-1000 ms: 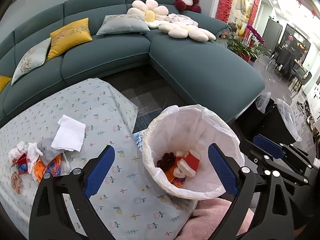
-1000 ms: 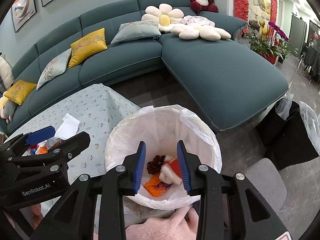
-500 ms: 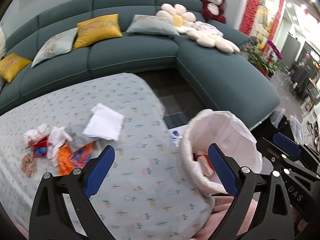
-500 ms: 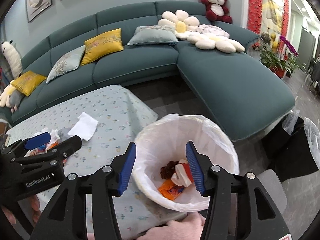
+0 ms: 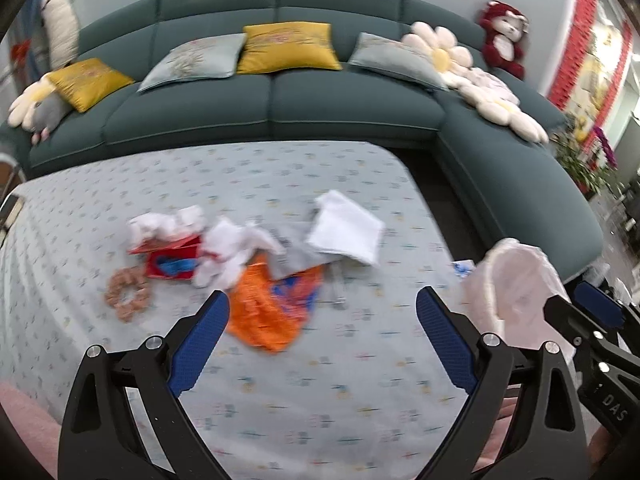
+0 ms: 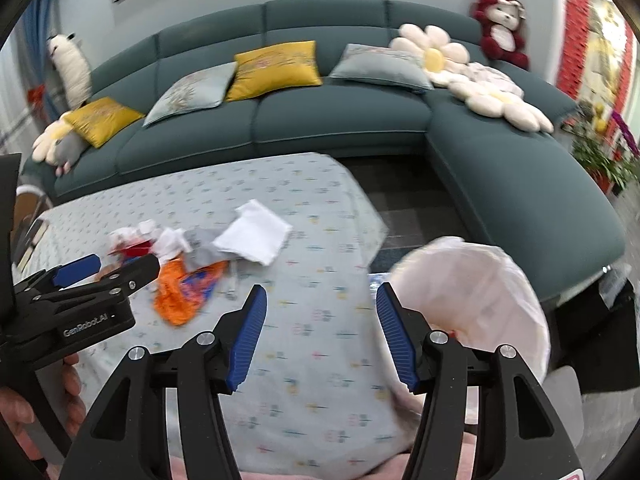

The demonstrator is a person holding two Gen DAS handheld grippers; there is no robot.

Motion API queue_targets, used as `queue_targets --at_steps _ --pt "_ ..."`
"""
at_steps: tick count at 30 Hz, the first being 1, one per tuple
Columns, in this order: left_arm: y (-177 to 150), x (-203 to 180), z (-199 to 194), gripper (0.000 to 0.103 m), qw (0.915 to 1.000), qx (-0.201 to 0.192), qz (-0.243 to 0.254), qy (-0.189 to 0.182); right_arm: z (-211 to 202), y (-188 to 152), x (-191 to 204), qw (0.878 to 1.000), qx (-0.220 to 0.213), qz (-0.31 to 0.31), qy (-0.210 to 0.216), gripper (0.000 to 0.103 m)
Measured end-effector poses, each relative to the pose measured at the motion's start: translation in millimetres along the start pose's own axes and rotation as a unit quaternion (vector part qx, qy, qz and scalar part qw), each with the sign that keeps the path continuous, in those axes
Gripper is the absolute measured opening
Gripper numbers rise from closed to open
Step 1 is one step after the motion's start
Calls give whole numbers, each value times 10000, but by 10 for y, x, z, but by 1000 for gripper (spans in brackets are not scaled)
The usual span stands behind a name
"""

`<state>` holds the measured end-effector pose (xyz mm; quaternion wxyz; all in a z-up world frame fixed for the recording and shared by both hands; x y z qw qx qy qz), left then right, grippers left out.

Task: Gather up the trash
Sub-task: 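Move both tools back over the table toward the pink scrunchie and orange bag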

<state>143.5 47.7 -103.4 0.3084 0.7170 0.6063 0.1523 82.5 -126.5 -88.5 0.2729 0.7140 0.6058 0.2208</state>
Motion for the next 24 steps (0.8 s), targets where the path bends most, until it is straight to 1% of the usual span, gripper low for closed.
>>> queue_targets --at_steps 4,8,14,21,24 --pt "-45 410 -30 90 9995 27 -251 192 56 -1 316 9998 72 -146 152 56" --pt "-107 789 -58 90 9984 48 -382 410 138 -53 654 9990 184 -270 316 56" --pt "-193 1338 -71 90 9955 116 -613 717 259 -131 1089 9971 326 -512 454 56" --pt "-308 1823 50 90 9922 323 -805 900 474 -197 1470 9943 529 -721 574 56" --pt "-333 1979 126 90 9910 407 -792 1003 599 -231 1628 9932 635 -755 622 56"
Point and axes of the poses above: each gripper's, at about its wrist camera, not at the fingertips, and z roughly the way its jaws point, x to its left, y to its top, the point moved 10 cm from there along z, roughly the way its jaws point, and after that the axes turned 4 degrees about -y, right-handed, at the moved point
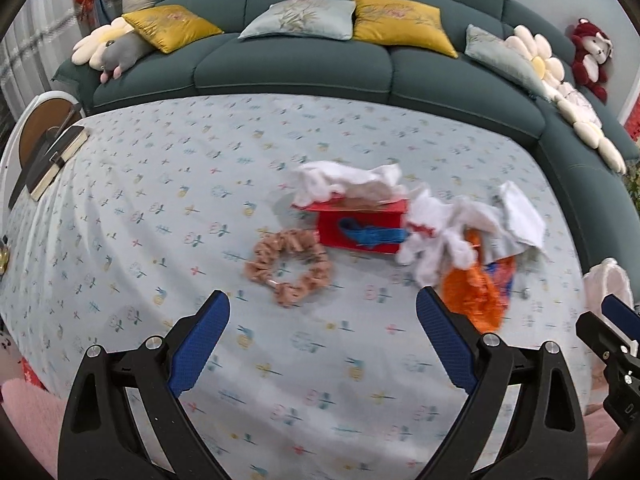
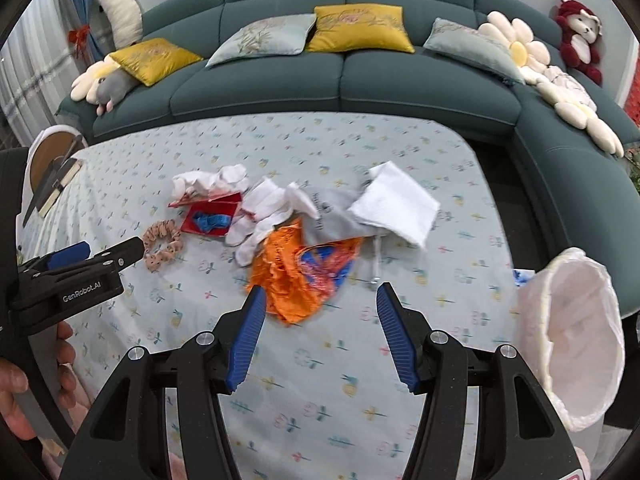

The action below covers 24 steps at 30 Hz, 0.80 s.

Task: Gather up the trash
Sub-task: 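Move both tools back over the table toward the pink scrunchie and orange bag, then grasp the pink scrunchie with the left tool while the right tool grasps the orange bag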

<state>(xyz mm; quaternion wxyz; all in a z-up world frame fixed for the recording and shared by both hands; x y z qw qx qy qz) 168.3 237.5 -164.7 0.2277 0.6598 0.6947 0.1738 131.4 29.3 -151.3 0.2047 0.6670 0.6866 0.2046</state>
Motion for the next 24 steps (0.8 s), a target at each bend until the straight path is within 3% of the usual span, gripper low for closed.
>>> queue_targets --at_steps 14,19,21,24 --pt "12 509 743 89 9973 550 -488 54 808 105 414 9986 512 -154 32 56" --pt "-117 510 942 71 9945 840 -622 -118 1047 62 413 9975 683 -184 -66 56" --pt "-146 504 963 69 9943 842 -647 -127 1124 12 398 9969 757 -194 -100 56" --pt "-139 452 946 52 9954 780 -534 -161 1201 -82 383 9959 883 -201 -89 51"
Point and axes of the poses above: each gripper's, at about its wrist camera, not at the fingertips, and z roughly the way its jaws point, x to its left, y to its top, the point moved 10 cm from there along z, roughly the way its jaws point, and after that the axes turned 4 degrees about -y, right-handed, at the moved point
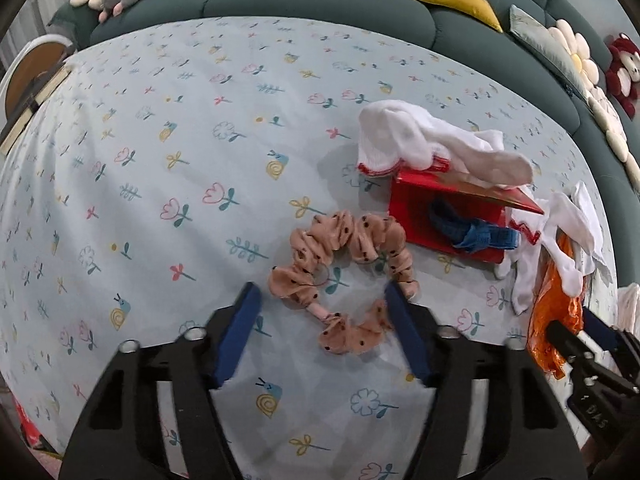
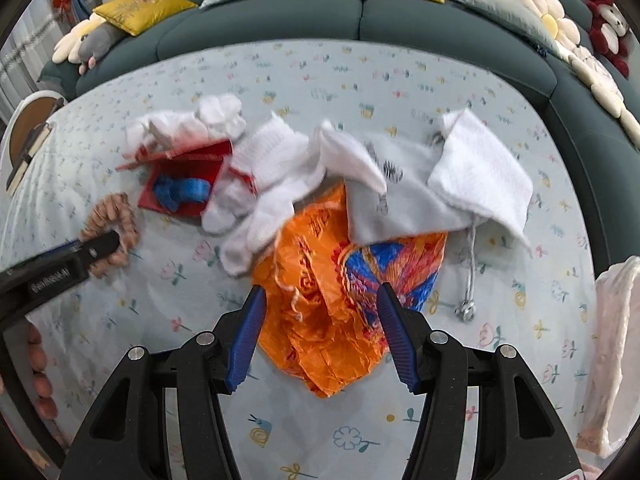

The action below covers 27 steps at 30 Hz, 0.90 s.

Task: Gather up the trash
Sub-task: 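Grasp the pink scrunchie with the left tool while the right tool grasps the orange bag, then carry the pink scrunchie and orange bag over the white bin and release both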

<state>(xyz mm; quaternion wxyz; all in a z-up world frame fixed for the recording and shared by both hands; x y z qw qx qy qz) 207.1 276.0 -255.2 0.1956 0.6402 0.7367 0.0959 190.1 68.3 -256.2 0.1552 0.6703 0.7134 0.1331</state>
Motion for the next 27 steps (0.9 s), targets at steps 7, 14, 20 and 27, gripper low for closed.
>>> queue_targets --at_steps 7,14,20,27 --pt "-32 -111 -40 7 9998 35 57 -206 -8 -163 -33 9998 -13 -200 -16 28" --pt "-54 -348 -324 6 9990 -194 247 -309 -305 -245 -138 9997 -137 -54 200 20" --pt "-61 -722 -663 6 9968 -428 464 -496 -719 -225 -270 9982 -469 121 342 19" --pt "-146 -1314 -971 6 9922 -601 809 -739 -1273 -217 -595 9940 -967 343 378 19"
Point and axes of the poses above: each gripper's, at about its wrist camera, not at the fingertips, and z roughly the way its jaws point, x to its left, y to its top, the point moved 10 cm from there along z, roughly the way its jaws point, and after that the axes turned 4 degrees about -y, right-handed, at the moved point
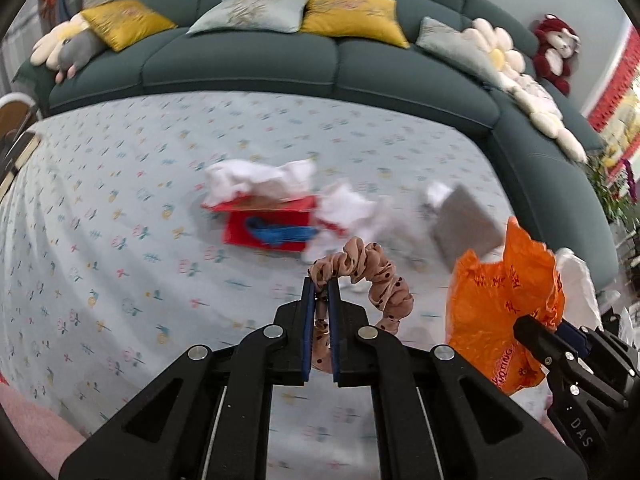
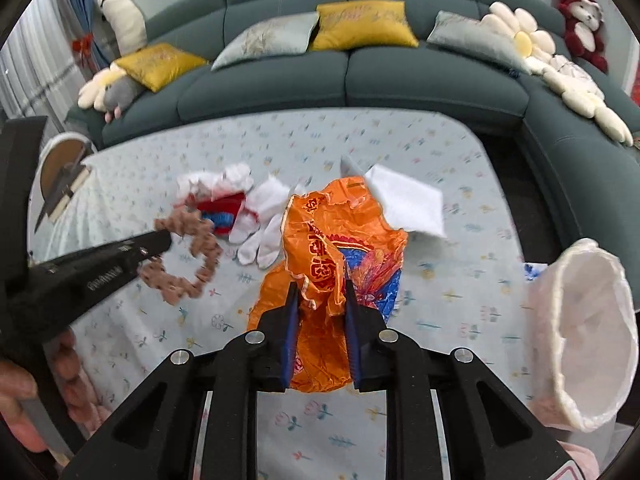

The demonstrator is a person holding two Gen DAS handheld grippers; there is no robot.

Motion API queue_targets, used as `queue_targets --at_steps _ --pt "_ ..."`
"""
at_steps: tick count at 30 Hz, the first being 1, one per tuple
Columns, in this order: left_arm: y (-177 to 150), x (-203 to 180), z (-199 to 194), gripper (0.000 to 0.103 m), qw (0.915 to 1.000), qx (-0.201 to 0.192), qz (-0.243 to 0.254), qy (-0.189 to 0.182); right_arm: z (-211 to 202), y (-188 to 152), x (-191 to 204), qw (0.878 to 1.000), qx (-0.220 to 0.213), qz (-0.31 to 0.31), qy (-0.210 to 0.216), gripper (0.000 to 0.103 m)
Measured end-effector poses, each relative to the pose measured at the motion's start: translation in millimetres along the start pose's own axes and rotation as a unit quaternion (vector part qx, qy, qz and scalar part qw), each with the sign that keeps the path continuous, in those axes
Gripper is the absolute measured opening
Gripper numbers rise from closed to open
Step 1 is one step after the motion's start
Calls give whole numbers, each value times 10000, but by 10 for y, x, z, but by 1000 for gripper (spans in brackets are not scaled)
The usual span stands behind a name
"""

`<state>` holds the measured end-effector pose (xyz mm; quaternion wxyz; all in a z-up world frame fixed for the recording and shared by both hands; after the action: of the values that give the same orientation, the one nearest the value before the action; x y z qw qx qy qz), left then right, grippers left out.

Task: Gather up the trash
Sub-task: 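Carry the pink scrunchie and orange bag over the white bin and release both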

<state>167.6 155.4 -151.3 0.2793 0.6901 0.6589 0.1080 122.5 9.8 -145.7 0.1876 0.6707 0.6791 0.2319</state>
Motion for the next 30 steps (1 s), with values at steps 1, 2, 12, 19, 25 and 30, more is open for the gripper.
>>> queue_targets --at_steps 1,2,12,19,25,30 --pt "3 -86 -28 6 10000 -22 60 -36 -61 9 -46 10000 -65 33 1 19" --pt "1 -173 -54 6 9999 -41 119 -67 -122 20 -90 9999 -122 64 -2 19" --pt "-4 -1100 -267 6 9963 -195 733 -395 -698 49 -672 9969 -640 409 -187 19" --pt "-70 -1721 -323 6 9916 -210 1128 -595 -936 -57 -1244 9926 -817 777 -448 19" --pt "-153 -2208 -308 6 9862 -191 1481 -718 -1094 -192 -1704 9878 -914 1083 -651 19" --pt "-229 -2563 -292 6 9812 -158 1730 -841 -1189 -323 -2077 9830 -957 1341 -809 19"
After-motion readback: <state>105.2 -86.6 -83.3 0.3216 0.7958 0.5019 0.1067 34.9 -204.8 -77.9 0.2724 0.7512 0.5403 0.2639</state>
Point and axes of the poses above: each gripper's, at about its wrist camera, not at the fingertips, and z roughly the way its jaws point, x to its left, y to its top, the point moved 10 cm from there along z, roughly the way its jaws point, and after that the axes turned 4 degrees about -y, right-handed, at the moved point
